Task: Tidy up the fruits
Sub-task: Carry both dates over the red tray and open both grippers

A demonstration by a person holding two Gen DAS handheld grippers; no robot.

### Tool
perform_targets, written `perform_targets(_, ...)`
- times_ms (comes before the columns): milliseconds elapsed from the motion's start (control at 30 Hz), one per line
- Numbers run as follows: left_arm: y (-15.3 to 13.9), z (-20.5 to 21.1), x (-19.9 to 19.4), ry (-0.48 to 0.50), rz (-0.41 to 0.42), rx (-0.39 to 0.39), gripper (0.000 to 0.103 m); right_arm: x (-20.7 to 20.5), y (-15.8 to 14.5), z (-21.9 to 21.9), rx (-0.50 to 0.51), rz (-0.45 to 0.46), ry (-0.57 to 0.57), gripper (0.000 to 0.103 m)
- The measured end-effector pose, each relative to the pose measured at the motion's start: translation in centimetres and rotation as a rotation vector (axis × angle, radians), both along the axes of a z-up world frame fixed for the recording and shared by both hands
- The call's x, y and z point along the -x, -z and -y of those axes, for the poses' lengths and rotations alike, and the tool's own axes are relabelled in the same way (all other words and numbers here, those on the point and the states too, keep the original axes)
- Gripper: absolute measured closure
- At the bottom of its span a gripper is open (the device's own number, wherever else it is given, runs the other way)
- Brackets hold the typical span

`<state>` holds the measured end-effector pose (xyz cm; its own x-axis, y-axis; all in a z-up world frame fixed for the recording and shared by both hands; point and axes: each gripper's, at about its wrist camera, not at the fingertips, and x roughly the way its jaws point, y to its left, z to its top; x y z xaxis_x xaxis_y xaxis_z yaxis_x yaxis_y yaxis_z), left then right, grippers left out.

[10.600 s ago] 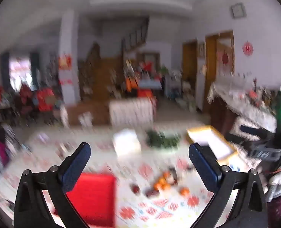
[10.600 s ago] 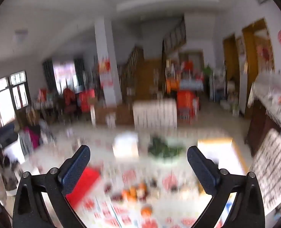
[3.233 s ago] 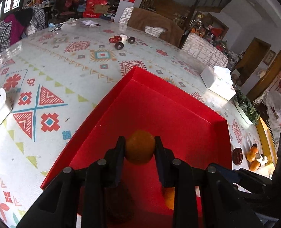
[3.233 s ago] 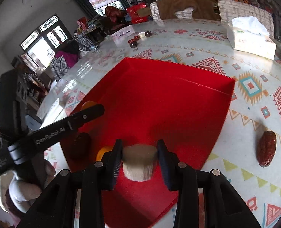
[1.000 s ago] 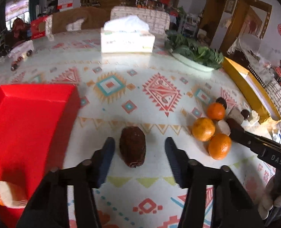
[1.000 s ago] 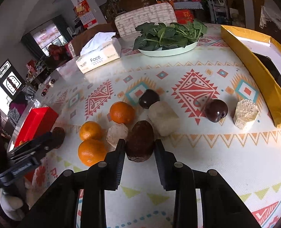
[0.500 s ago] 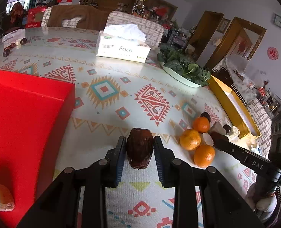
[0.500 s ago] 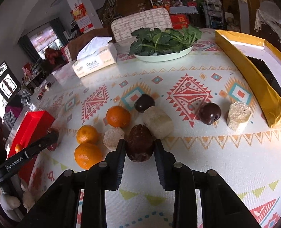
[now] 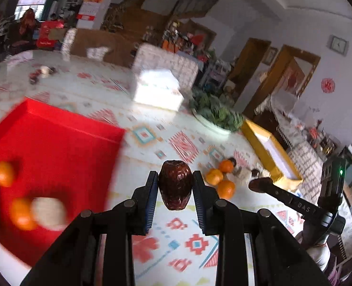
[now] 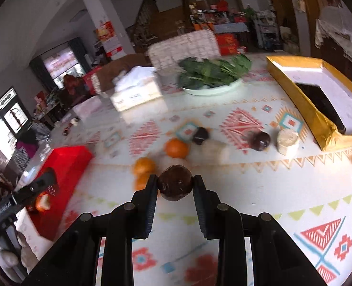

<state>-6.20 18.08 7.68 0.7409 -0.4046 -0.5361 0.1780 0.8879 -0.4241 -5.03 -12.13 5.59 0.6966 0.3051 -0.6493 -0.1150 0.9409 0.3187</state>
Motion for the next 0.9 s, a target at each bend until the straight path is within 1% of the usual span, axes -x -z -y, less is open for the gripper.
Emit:
perform_targets(133,-2.2,-5.2,1.0,-0.082,0.016,0.008,0.075,0.9,-3.0,-3.3,-0.020,0.047,-0.084,0.070)
perform_targets(200,-2.9,-7.8,0.9,-0.139,0.010,-0.021,0.075,0.8,-4.3,-6.0,-0.041,0.053,-0.155,0.070)
perform_targets(267,-3.0,-9.7,0.4,-0.175,-0.001,-0.045,0.075,0.5,-5.2,-9.4,-0.048,0.047,-0.237,0.070)
perform_targets(333,-2.5,-11.5,-0.4,-0.205,-0.031,-0.054,0.075,0.0,-5.2,-12.4,-0.062,0.024,-0.305,0.070)
perform_targets(433,-0.9,-13.9,-2.1,-0.230,-0.090,-0.037,0.075,-1.0,-4.2,-18.0,-0.072,-0.035,-0.417,0.070)
perform_targets(533,1.0,-15.5,-3.5,-0.248,-0.150,-0.018,0.075,-2.3,-2.2,-22.8,-0.029,-0.087,-0.479,0.070)
perform_targets(600,2.3,-16.0,-4.4,-0.256,-0.187,-0.010,0.075,-3.4,-0.9,-24.7,-0.018,-0.121,-0.491,0.070)
perform_targets(733,3.7,-16.8,-5.0,-0.271,-0.231,0.001,0.075,-5.4,1.2,-27.0,0.001,-0.178,-0.492,0.070)
perform_targets(833,4.1,-17.2,-5.1,-0.285,-0.247,0.009,0.075,-6.5,2.3,-28.0,-0.001,-0.218,-0.507,0.070)
perform_targets(900,4.0,-17.5,-5.0,-0.286,-0.244,0.022,0.073,-6.7,2.7,-28.5,0.002,-0.223,-0.500,0.069)
